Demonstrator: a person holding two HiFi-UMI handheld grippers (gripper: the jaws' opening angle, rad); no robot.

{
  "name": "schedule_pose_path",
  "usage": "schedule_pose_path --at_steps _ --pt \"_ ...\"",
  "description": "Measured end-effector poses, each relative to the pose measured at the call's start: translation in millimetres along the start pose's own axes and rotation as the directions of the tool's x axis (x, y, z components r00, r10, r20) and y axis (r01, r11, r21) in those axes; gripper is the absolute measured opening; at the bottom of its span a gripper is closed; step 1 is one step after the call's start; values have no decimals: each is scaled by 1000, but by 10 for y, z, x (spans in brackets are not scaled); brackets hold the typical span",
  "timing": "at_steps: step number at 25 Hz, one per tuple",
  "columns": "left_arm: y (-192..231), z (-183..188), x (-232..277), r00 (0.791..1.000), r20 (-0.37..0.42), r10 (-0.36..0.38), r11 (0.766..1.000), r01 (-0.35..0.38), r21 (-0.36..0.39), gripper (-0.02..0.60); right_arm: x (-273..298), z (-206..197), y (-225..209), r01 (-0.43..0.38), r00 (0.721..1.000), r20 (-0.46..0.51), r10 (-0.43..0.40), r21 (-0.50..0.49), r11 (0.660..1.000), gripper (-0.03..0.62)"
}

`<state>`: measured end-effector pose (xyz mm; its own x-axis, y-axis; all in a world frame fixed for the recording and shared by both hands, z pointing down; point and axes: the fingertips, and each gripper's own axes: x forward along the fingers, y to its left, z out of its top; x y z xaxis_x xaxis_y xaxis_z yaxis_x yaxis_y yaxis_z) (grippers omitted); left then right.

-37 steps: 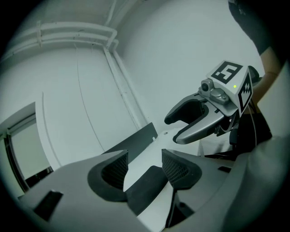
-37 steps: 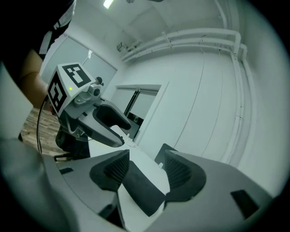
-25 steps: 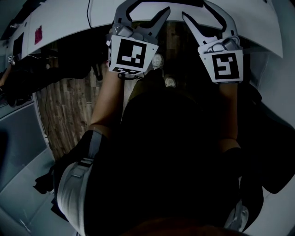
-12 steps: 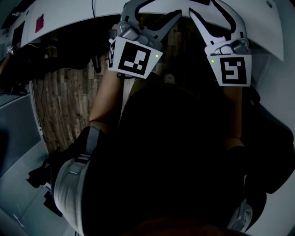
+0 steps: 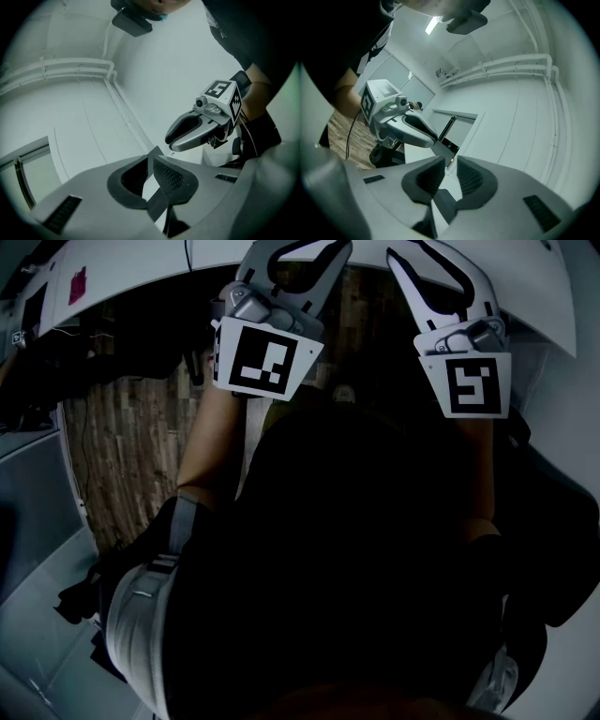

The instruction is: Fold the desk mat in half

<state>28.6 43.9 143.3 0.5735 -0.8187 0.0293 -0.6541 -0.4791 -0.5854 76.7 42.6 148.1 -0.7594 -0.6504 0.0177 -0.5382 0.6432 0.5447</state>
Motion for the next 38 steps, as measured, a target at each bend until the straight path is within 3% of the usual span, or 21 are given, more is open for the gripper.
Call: schedule_pose_path --at_steps 1,3,9,24,38 --pt "8 18 -20 1000 6 6 1000 -6 4 40 -21 14 7 0 1000 5 0 0 1000 57" --pt "7 55 -46 1000 21 12 1000 -12 2 14 -67 25 17 -2 1000 8 2 8 1000 29" --pt "-84 30 -59 999 36 -13 1000 14 -18 12 -118 72 47 -6 999 32 5 27 1000 28" --pt "-92 36 -46 999 45 10 1000 -9 -13 12 -177 87 -96 44 998 54 -44 6 999 28" --pt "-118 137 -1 998 60 21 1000 -21 -3 12 -233 35 -39 23 999 38 -22 -14 1000 28"
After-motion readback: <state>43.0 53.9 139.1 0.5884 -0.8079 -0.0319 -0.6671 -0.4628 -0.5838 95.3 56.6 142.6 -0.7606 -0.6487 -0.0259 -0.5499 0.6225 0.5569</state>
